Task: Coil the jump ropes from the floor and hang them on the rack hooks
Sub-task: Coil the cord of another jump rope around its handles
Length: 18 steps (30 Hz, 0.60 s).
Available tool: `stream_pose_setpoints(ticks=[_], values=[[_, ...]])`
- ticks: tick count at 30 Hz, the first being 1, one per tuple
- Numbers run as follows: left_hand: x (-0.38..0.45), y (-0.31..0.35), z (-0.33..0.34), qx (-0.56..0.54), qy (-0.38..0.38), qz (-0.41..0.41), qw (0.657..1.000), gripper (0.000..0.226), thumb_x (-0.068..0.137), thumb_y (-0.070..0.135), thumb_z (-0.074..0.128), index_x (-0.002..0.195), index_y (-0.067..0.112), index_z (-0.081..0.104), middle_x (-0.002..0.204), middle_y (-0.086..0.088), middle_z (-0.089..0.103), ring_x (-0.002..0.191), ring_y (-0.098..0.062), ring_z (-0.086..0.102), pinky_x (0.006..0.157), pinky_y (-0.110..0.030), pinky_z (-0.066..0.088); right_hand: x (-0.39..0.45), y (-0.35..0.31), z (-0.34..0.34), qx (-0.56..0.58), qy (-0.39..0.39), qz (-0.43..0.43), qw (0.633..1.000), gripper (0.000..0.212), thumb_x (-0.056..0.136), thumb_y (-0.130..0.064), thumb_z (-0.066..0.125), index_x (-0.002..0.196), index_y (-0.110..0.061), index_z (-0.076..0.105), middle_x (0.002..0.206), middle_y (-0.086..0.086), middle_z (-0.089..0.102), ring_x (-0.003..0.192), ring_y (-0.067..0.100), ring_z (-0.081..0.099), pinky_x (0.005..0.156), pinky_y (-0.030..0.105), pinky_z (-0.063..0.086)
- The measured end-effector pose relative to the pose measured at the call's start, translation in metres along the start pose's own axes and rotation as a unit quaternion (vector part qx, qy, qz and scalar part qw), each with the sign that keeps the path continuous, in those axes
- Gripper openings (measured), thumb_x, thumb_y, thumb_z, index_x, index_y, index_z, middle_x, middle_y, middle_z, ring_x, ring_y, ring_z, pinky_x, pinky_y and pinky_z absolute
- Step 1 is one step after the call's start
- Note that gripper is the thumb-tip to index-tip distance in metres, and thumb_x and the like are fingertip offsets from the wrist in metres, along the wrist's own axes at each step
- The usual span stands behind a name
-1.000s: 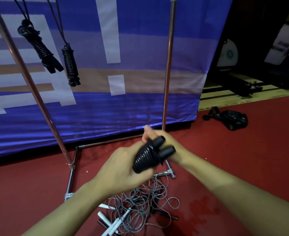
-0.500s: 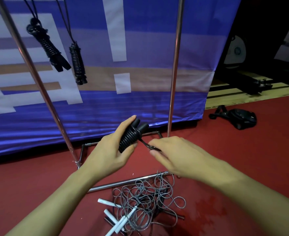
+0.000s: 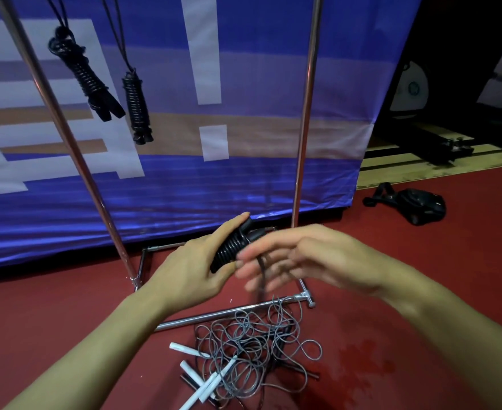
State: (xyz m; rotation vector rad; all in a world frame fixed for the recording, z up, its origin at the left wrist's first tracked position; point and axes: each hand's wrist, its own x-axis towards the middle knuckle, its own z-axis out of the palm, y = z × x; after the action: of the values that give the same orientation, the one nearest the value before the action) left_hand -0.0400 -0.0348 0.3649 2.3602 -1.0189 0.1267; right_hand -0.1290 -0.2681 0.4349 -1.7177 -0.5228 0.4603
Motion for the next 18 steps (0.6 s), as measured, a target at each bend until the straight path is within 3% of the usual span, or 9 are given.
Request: stream_pose_setpoints(ticks=[4,6,8,11,13,14,15,16,18], values=[[-0.001,0.006,0.002,0.023,-0.027,-0.001,0.999,0.086,0.096,0.048,0.064,0.156,0.062,0.003,0.109,0.022,0.061,0.088,-0.016,0.064,0.076,-0.036,0.051,0.001,0.003,-0.008,-0.176,0.147,-0.090,0.969,0.012,0.104,-0.010,0.055,0.104,-0.006,0.067,0.091,0.009,0.076,0.085,0.018,0.074,0.080,0.026,0.055],[0.000,0.006,0.002,0.002,-0.062,0.004,0.998,0.087,0.096,0.049,0.063,0.155,0.063,0.001,0.109,0.018,0.065,0.079,-0.012,0.059,0.077,-0.038,0.053,0.003,-0.003,-0.010,-0.296,0.235,-0.133,0.916,0.025,0.103,-0.028,0.056,0.085,-0.016,0.071,0.079,-0.005,0.069,0.079,0.012,0.069,0.077,0.019,0.048],[-0.001,0.006,0.001,-0.013,-0.108,0.009,0.994,0.088,0.098,0.047,0.064,0.156,0.062,0.000,0.111,0.009,0.072,0.078,-0.014,0.063,0.078,-0.037,0.054,0.005,-0.008,-0.012,-0.321,0.258,-0.157,0.898,0.038,0.105,-0.035,0.050,0.077,-0.018,0.069,0.080,-0.009,0.064,0.081,0.011,0.066,0.080,0.019,0.045],[-0.005,0.015,-0.002,-0.096,-0.172,0.001,0.980,0.078,0.099,0.046,0.066,0.156,0.059,0.015,0.124,0.010,0.071,0.099,-0.014,0.069,0.094,-0.036,0.054,0.009,-0.014,-0.015,-0.051,0.253,-0.153,0.954,0.037,0.108,-0.033,0.045,0.081,-0.012,0.058,0.071,-0.002,0.058,0.072,0.016,0.067,0.081,0.030,0.053],[-0.009,0.024,-0.004,-0.211,-0.207,-0.006,0.955,0.065,0.099,0.036,0.070,0.152,0.052,0.035,0.130,0.007,0.068,0.113,-0.018,0.068,0.102,-0.039,0.052,0.015,-0.016,-0.016,0.114,0.273,-0.143,0.944,0.021,0.109,-0.024,0.044,0.096,-0.010,0.054,0.058,-0.002,0.045,0.048,0.016,0.054,0.067,0.032,0.056],[-0.010,0.027,-0.005,-0.271,-0.231,-0.013,0.934,0.060,0.099,0.030,0.071,0.148,0.049,0.043,0.123,0.003,0.070,0.105,-0.022,0.069,0.095,-0.040,0.056,0.020,-0.016,-0.019,0.125,0.301,-0.138,0.935,0.013,0.109,-0.020,0.045,0.103,-0.011,0.053,0.056,-0.003,0.038,0.042,0.013,0.041,0.059,0.031,0.053],[-0.010,0.029,-0.005,-0.325,-0.260,-0.029,0.909,0.054,0.099,0.027,0.070,0.145,0.045,0.049,0.107,0.000,0.071,0.085,-0.027,0.069,0.075,-0.039,0.060,0.025,-0.017,-0.020,0.121,0.323,-0.132,0.929,0.008,0.109,-0.017,0.047,0.107,-0.013,0.053,0.056,-0.004,0.033,0.042,0.011,0.032,0.055,0.029,0.048],[-0.010,0.031,-0.005,-0.381,-0.293,-0.051,0.875,0.047,0.099,0.026,0.068,0.142,0.038,0.054,0.089,-0.003,0.065,0.062,-0.025,0.059,0.052,-0.033,0.051,0.030,-0.017,-0.022,0.127,0.336,-0.126,0.925,0.005,0.108,-0.017,0.049,0.109,-0.015,0.053,0.058,-0.006,0.031,0.045,0.009,0.027,0.054,0.027,0.044],[-0.008,0.031,-0.002,-0.447,-0.334,-0.077,0.826,0.037,0.098,0.028,0.066,0.134,0.023,0.057,0.075,-0.005,0.050,0.048,-0.015,0.037,0.040,-0.027,0.025,0.039,-0.016,-0.022,0.221,0.315,-0.080,0.920,0.011,0.106,-0.024,0.050,0.114,-0.017,0.051,0.065,-0.007,0.032,0.052,0.009,0.026,0.059,0.028,0.041]])
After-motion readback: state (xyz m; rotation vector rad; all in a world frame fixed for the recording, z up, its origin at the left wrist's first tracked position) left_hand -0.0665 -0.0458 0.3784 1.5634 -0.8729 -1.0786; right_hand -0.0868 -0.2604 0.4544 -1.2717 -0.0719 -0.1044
